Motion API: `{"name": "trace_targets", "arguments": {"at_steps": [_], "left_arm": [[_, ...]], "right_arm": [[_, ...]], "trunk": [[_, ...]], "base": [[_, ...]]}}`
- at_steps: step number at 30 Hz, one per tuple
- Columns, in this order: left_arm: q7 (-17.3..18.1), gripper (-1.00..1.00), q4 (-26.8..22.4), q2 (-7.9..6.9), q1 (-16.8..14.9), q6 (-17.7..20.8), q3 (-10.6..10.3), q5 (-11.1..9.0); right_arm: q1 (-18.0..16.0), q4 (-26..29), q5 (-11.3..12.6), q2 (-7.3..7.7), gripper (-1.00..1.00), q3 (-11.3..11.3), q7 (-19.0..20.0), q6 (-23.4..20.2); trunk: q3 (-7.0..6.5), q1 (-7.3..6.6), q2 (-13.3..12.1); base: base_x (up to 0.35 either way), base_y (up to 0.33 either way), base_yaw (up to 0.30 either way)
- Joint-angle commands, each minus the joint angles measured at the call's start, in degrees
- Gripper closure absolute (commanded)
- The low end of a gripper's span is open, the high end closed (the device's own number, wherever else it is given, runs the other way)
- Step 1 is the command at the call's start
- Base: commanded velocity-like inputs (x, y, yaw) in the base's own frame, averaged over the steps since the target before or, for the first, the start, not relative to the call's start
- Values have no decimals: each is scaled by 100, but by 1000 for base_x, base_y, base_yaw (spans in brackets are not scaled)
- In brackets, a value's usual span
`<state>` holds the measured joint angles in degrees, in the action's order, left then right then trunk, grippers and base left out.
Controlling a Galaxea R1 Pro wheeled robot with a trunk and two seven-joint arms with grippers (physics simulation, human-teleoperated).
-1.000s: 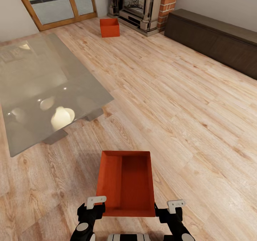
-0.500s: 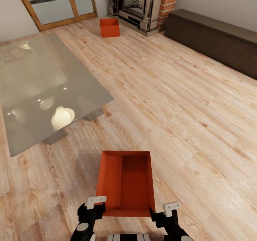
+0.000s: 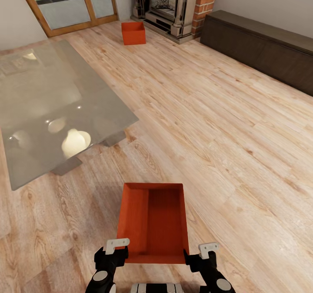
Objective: Move the two storage containers from the living room to the garage. In the garage, place one container on the floor and stack the other container on top of it (either order is fine).
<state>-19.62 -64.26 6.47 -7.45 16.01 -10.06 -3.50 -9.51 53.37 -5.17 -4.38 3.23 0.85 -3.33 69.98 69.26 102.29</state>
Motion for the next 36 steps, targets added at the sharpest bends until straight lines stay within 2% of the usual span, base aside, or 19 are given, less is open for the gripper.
{"name": "trace_targets", "arguments": {"at_steps": [1, 8, 20, 25, 33, 36], "left_arm": [[-43, -100, -8, -1, -3, 25, -14, -36], [-46, -100, -8, 3, -5, 25, -14, -36], [-50, -100, -8, 3, -5, 22, -14, -36], [-50, -100, -8, 3, -4, 17, -14, -36], [-50, -100, -8, 3, -4, 16, -14, -36], [-46, -100, -7, 3, -4, 19, -14, -36]], "right_arm": [[-16, -13, -55, -2, -100, -1, 2, -33], [-32, -36, -58, -2, -100, 9, -3, -31], [-35, -33, -86, -2, -100, 27, 56, -30], [-217, -42, -61, -10, -100, 35, 67, -62], [-260, -41, -64, -13, -100, 43, 68, -41], [-261, -38, -66, -16, -100, 43, 67, -41]], "trunk": [[22, 22, 43], [147, 176, 324], [147, 176, 324], [147, 176, 324], [147, 176, 324], [201, 242, 444]], "base": [[0, 0, 0], [0, 0, 0], [0, 0, 0], [0, 0, 0], [0, 0, 0], [0, 0, 0]]}}
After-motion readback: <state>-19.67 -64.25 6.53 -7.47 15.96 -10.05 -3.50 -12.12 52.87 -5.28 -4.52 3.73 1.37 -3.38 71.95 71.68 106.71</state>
